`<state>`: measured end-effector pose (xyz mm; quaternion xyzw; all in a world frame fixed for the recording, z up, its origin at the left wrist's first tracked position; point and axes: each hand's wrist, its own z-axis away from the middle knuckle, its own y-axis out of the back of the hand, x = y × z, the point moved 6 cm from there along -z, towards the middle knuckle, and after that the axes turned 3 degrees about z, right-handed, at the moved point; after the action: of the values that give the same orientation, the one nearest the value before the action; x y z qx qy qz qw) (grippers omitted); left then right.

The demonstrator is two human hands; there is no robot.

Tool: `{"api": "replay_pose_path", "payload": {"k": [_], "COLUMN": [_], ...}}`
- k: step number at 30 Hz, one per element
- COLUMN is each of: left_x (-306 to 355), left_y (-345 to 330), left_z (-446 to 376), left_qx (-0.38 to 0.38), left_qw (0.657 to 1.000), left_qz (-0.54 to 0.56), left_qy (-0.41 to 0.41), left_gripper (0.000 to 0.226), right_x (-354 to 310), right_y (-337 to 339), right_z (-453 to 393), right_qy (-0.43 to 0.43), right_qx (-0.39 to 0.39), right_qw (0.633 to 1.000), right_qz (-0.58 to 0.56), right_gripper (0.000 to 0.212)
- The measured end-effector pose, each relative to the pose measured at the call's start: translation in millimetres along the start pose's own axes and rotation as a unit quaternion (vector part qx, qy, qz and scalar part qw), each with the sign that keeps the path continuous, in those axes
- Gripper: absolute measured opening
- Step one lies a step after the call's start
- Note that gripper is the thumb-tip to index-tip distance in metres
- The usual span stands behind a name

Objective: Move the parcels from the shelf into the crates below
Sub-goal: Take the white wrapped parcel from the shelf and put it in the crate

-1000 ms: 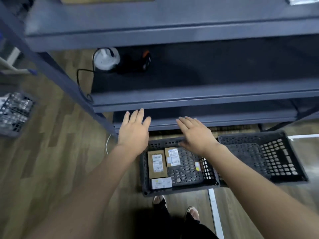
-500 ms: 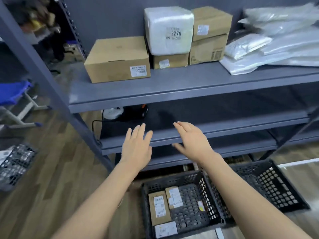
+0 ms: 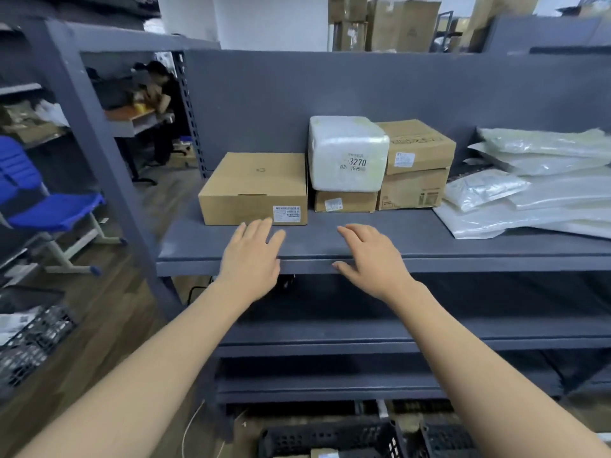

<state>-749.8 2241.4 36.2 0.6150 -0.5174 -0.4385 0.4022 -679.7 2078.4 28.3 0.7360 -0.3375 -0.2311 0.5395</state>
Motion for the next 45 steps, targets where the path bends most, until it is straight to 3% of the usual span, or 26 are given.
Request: {"api": "replay_pose_path", "payload": {"k": [8,12,20,27,31,36,45], "left_x": [-20.8,-9.2,21.3,21.0,21.1,25.2,35.5], "left_y": [51.1,68.4,56.1,28.3,17.2,30.6,74.9], "left_z": [-86.4,-136.4,-213.0,-233.3,-235.2,-228.3,-129.9], "left_qx": [0.014,0.024,0.006,-0.062,-0.075,-0.024,0.164], "left_qw": [0.998,0.998,0.999,0.992,0.982,0.974,0.928], "left_qz": [-0.037,-0.044,-0.013,0.053,0.139,0.204,0.318], "left_qy": [0.056,0.045,0.043,0.095,0.104,0.093,0.108], "left_gripper": [0.041,0.038,0.075,0.097,0.099,0.088,0.081], "right_x": [60.0,96.5,149.0,153.1,150.1,149.0,105.8], "right_y": [50.6,68.9,70.1,47.3,42.0,48.7,74.3], "right_z": [-86.7,-120.0,-147.5,-159.2,-162.5,-154.4,-78.5], "right_qy": [-0.031,-0.061,-0.076,-0.079,-0.105,-0.108,-0.059], "right_qx": [0.032,0.035,0.001,-0.032,0.0,0.053,0.206], "right_qw": [0.997,0.994,0.993,0.996,0.994,0.992,0.964], "right_qz": [0.063,0.079,0.086,0.04,-0.019,-0.038,-0.158], "right_gripper": [0.064,0.062,0.078,0.104,0.094,0.083,0.087]}}
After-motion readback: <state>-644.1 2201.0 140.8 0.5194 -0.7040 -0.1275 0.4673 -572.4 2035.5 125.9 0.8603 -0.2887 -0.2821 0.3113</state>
